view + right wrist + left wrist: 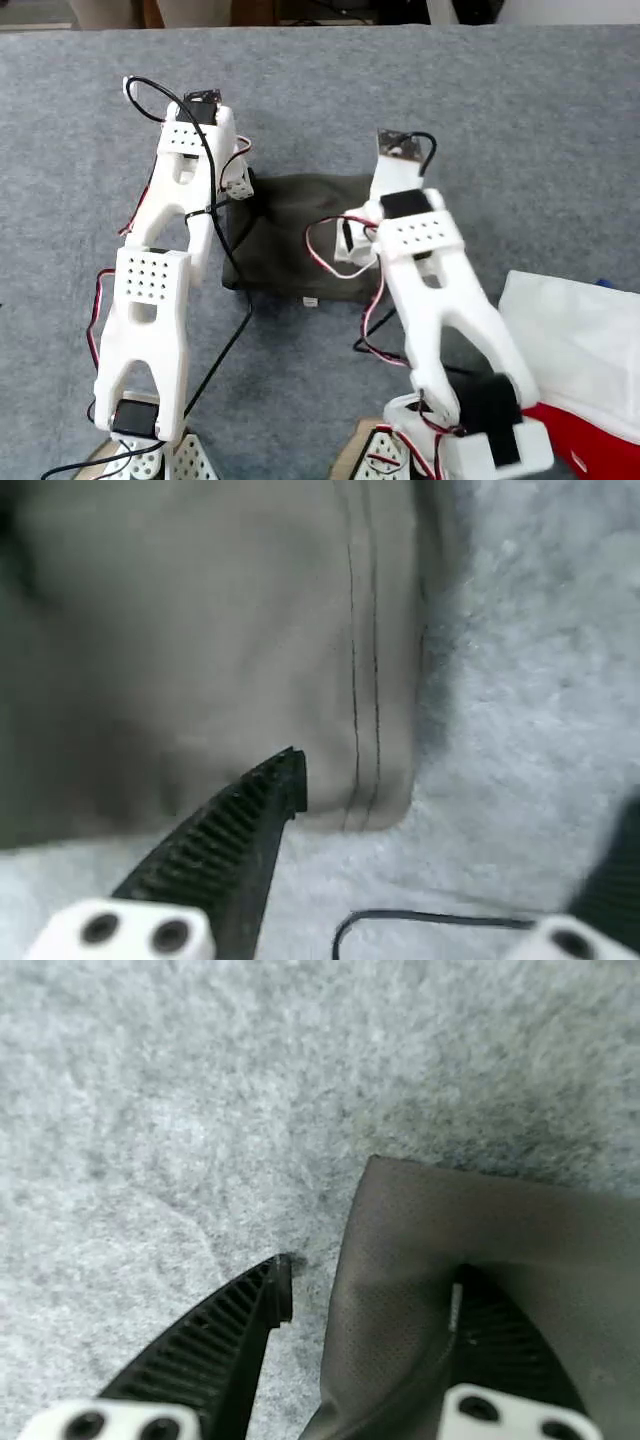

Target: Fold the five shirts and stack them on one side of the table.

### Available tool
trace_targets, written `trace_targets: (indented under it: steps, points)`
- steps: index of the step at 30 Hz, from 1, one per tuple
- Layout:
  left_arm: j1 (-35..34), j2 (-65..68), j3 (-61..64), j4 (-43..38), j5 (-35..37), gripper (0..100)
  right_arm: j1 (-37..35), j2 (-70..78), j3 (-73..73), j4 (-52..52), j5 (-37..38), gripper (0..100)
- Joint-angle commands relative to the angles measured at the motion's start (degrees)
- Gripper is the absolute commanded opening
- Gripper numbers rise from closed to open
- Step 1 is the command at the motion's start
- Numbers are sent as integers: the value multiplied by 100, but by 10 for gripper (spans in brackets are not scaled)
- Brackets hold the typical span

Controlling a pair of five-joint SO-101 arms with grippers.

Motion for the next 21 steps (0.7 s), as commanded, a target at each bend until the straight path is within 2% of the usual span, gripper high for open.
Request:
trace_targets:
  steps: [1, 4, 8, 12, 17, 21]
  points:
    - [18, 13, -79, -44, -35, 271, -75, 418, 4, -334, -360, 486]
    - [18, 13, -79, -44, -35, 271, -75, 919, -4, -730, -695, 486]
    - [18, 13, -79, -44, -35, 271, -101, 1314, -4, -1371, -765, 461]
    - [26, 13, -79, -35, -44, 271, -84, 1490, -4, -1873, -765, 325]
    - [26, 13, -79, -35, -44, 271, -84, 1499, -4, -1952, -765, 151]
    - [26, 13, -79, -35, -44, 271, -75, 1516, -4, -1952, -765, 97]
